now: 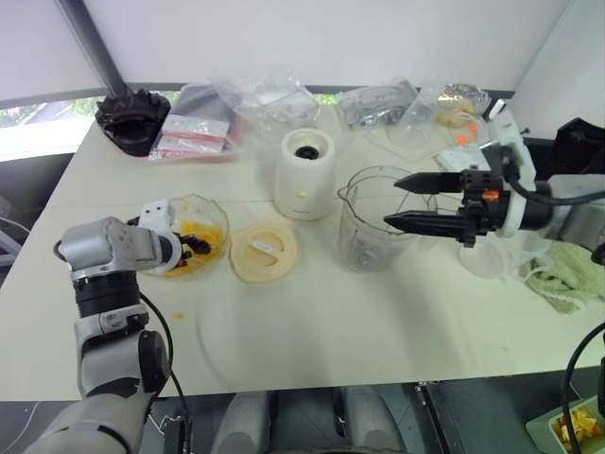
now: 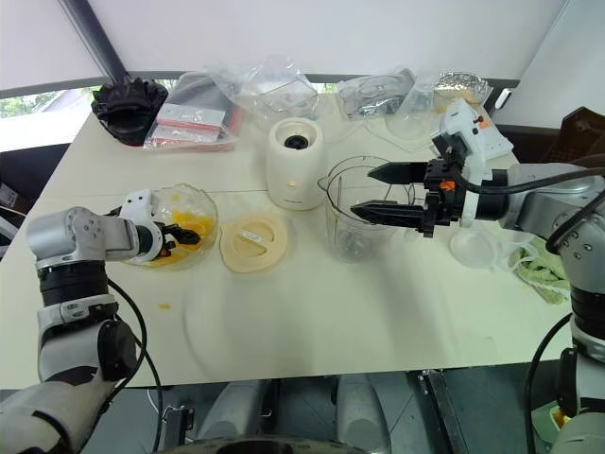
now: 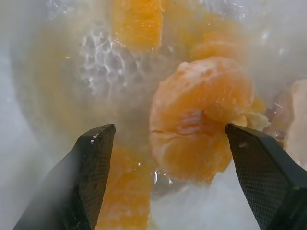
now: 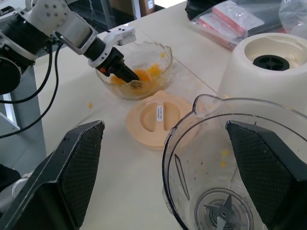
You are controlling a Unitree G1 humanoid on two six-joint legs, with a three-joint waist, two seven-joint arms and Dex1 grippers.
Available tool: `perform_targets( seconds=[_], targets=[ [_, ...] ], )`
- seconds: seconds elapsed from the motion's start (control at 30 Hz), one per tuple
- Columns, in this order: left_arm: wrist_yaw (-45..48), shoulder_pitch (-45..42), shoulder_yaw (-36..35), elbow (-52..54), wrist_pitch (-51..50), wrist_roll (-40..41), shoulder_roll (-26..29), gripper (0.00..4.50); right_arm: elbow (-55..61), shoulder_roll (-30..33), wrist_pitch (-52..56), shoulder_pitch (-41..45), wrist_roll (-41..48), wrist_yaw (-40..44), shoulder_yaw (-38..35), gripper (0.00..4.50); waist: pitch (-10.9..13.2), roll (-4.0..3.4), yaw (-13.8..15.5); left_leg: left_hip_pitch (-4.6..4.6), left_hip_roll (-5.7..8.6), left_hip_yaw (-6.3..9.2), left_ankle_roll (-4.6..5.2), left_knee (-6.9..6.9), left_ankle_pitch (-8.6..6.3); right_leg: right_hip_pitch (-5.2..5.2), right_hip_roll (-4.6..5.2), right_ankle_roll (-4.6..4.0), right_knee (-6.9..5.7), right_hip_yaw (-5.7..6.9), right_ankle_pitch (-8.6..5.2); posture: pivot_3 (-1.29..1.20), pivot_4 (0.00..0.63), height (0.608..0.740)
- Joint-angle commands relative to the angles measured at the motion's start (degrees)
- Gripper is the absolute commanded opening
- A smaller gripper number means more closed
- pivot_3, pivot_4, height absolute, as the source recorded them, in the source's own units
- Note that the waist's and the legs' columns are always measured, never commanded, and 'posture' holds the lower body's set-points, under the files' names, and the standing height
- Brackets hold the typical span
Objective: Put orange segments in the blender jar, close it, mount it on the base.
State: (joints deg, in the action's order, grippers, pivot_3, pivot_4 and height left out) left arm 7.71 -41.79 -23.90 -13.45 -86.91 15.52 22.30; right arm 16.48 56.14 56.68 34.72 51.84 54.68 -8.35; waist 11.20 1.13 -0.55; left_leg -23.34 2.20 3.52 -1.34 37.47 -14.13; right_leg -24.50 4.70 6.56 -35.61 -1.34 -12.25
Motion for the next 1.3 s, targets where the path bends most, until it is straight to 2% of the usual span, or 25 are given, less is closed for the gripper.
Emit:
perform_targets(
  seconds=[0.03,0.43,0.93,1.0,1.07,1.2,1.23,1.3],
  targets=[
    [-0.2,0.4,-0.8,-0.7,2.6,-0.1,-0.8,3.81,0.5,1.0,-0.4,1.5,-0.3,0.7,-1.3,4.25,0.0,0.0,0.0,0.0,0.0,0.0,0.0,0.0,0.0,0.0,0.0,0.0,0.0,0.0,0.0,0.0,0.15,0.74],
    [0.0,-1.2,0.8,-3.4,6.0,0.6,-2.7,3.81,2.0,0.8,0.1,0.3,0.1,-0.6,-2.6,4.25,0.0,-0.04,0.4,0.02,0.02,0.0,-0.01,0.07,0.01,0.01,0.02,0.0,-0.1,-0.01,0.0,0.0,0.15,0.74],
    [0.5,-1.3,1.6,-1.4,3.0,1.0,-3.8,3.81,2.3,0.5,-0.1,0.0,-0.2,-1.4,-2.5,4.25,0.0,-0.03,1.2,0.01,0.04,-0.01,-0.01,0.17,0.01,0.02,0.01,0.01,-0.14,-0.01,0.0,0.0,0.15,0.74],
    [0.7,-1.3,1.7,-1.6,3.2,1.1,-3.9,3.29,2.3,0.4,-0.2,0.0,-0.2,-1.5,-2.5,4.25,0.0,-0.03,1.3,0.0,0.04,-0.01,-0.01,0.18,0.01,0.02,0.02,0.01,-0.14,0.0,0.0,0.0,0.15,0.74],
    [0.7,-1.4,1.7,-1.7,3.3,1.0,-3.9,2.51,2.3,0.4,-0.2,0.0,-0.3,-1.6,-2.4,4.25,0.0,-0.03,1.3,0.0,0.04,-0.01,-0.01,0.2,0.01,0.03,0.01,0.0,-0.14,0.0,0.0,0.0,0.15,0.74],
    [1.0,-1.7,2.0,-2.7,4.3,0.7,-3.9,0.42,2.5,0.4,-0.3,-0.2,-0.4,-1.7,-2.4,4.25,0.0,-0.03,1.2,-0.02,0.04,0.0,-0.01,0.21,0.0,0.03,0.01,0.01,-0.13,0.0,0.0,0.0,0.15,0.74],
    [1.1,-1.7,2.1,-2.8,4.6,0.7,-3.9,0.04,2.5,0.4,-0.3,-0.2,-0.4,-1.7,-2.5,4.25,0.0,-0.03,1.2,-0.02,0.04,-0.01,-0.01,0.21,0.0,0.03,0.01,0.01,-0.13,0.0,0.0,0.0,0.15,0.74],
    [1.1,-1.7,2.4,-2.7,4.6,0.7,-4.0,0.04,2.6,0.4,-0.3,-0.3,-0.4,-1.8,-2.5,4.25,0.0,-0.03,1.2,-0.02,0.04,0.0,-0.01,0.22,0.0,0.03,0.0,0.01,-0.14,0.0,0.0,0.0,0.15,0.74]
  ],
)
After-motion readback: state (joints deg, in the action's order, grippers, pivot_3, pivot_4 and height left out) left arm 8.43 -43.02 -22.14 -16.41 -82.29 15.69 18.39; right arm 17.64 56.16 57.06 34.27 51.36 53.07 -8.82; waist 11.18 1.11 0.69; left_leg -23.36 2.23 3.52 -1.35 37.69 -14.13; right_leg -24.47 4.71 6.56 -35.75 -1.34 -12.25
